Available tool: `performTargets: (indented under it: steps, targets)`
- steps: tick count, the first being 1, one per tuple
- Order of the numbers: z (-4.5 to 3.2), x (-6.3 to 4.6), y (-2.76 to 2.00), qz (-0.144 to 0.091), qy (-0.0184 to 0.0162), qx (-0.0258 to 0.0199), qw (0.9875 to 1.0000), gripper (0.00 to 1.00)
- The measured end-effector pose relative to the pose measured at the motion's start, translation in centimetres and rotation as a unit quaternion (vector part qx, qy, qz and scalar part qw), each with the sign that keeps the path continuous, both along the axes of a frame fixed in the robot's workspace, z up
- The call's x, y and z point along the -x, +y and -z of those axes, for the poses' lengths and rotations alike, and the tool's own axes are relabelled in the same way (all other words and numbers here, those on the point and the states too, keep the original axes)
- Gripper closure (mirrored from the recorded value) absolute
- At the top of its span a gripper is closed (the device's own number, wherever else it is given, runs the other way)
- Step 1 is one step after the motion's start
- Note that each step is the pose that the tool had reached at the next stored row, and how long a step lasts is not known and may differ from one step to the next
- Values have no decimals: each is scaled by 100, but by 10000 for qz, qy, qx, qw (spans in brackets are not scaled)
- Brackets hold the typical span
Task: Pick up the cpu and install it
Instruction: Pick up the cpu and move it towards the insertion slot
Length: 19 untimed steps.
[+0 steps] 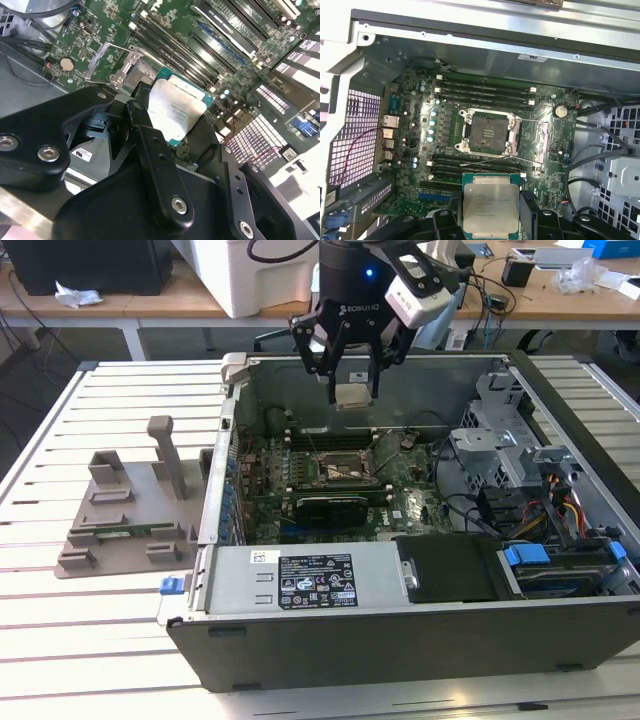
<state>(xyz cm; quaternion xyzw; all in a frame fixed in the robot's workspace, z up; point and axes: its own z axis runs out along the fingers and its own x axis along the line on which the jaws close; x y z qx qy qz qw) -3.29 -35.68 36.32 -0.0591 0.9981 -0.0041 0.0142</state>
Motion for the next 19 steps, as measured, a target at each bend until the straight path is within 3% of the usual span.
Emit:
performTargets:
  steps: [7, 15, 19]
  targets:
    - [83, -68, 43, 1, 0, 6, 10000, 45]
    - [324, -89, 104, 0, 0, 6, 10000, 45]
    - [377, -95, 158, 0, 0, 10, 10000, 45]
